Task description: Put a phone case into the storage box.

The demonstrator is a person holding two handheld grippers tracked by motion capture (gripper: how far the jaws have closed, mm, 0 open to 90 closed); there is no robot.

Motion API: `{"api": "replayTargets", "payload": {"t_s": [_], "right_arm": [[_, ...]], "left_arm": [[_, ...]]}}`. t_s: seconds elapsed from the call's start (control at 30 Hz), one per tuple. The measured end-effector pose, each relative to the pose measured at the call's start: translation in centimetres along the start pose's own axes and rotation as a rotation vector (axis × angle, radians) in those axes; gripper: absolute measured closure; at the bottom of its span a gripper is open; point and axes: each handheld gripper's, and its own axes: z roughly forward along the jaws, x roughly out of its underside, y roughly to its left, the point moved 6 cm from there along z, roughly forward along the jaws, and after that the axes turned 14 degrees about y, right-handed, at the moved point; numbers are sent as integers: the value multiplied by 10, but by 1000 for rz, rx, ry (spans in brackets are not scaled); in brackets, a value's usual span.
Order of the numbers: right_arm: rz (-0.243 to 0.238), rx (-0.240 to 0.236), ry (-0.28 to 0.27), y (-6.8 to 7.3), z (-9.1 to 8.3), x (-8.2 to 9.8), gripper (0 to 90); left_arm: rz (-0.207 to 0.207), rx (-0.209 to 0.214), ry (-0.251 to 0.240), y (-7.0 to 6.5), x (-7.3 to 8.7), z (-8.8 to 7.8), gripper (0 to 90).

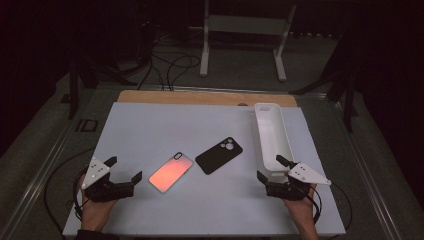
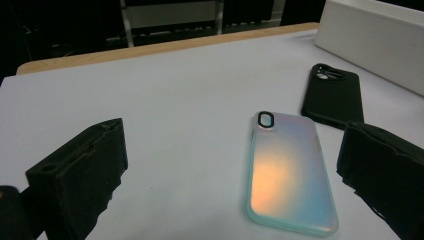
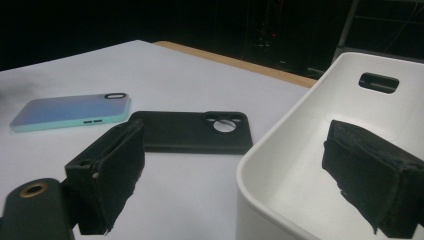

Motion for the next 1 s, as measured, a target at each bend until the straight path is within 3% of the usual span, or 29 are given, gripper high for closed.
{"api": "replayTargets", "payload": {"t_s": [0.13, 0.43, 0.63, 0.77, 1.0], "right_arm": [[0, 0, 1, 0, 0, 0, 100], [-6, 5, 13, 0, 2, 0, 100], [5, 9, 10, -4, 1, 0, 100], [7, 12, 14, -4, 2, 0, 100], [18, 7, 17, -4, 3, 1, 100]], "left_arm": [[-8, 25, 26, -2, -1, 4, 2], [118, 14, 161, -23, -9, 20, 1], [148, 38, 236, -32, -13, 34, 0], [157, 44, 329, -36, -12, 49, 0], [181, 19, 465, -44, -5, 77, 8]]}}
